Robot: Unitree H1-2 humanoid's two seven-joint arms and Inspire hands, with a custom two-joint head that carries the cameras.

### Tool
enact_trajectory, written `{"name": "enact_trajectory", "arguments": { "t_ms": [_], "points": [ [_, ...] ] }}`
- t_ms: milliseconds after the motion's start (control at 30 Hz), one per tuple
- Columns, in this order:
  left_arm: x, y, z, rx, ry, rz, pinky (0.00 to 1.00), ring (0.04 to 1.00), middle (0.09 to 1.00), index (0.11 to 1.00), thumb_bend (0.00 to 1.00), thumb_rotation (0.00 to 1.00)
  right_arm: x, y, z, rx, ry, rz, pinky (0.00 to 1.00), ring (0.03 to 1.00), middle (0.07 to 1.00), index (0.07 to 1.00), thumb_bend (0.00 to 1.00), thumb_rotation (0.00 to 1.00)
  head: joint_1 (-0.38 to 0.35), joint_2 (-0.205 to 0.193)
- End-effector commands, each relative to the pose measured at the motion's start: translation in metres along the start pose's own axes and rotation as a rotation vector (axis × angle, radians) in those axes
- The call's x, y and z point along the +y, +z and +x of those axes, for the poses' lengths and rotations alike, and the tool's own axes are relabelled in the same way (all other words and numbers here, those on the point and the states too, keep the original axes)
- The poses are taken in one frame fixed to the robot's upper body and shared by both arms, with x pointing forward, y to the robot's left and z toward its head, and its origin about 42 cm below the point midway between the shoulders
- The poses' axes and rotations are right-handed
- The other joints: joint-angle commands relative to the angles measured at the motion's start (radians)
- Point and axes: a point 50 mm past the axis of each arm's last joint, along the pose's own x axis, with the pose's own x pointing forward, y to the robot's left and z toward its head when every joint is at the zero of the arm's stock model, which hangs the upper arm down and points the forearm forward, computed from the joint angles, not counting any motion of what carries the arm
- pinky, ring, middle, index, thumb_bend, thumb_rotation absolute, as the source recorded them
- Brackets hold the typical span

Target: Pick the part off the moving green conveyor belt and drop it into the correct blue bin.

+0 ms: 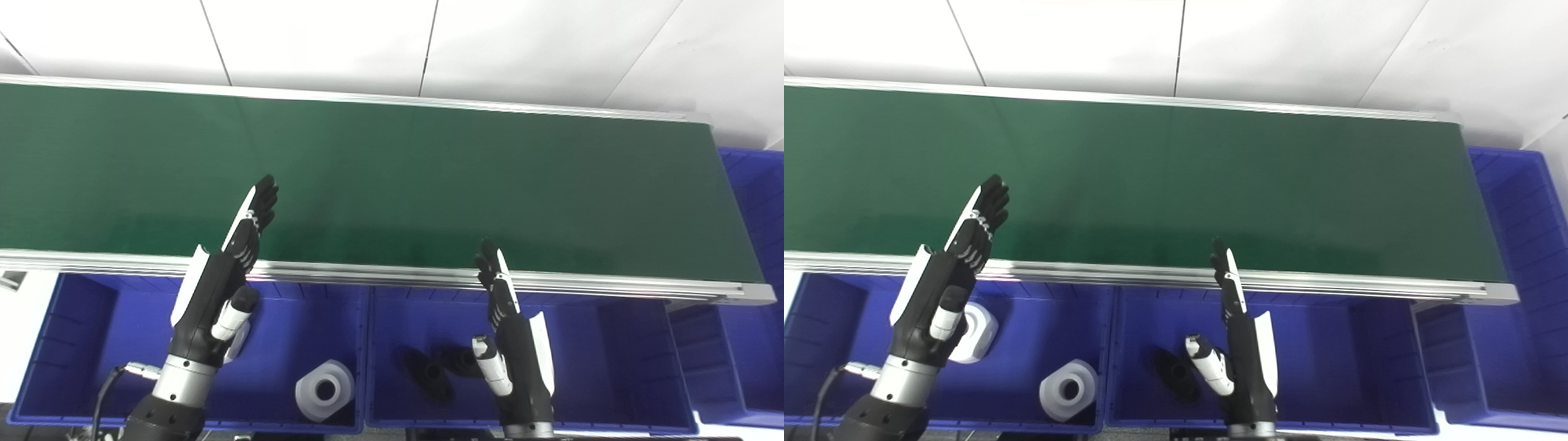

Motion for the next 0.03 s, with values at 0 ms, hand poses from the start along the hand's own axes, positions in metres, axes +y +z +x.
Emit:
{"name": "enact_trajectory", "arguments": {
  "t_ms": [0],
  "points": [
    [-0.0048, 0.0123, -0.0028, -0.029, -0.003, -0.029, 1.0, 1.0, 1.0, 1.0, 0.91, 1.0, 0.0435, 0.0352, 0.0093, -0.039, -0.064, 0.167, 0.97, 0.97, 0.98, 0.985, 0.85, 1.0, 0.006, -0.002]
  ]
}}
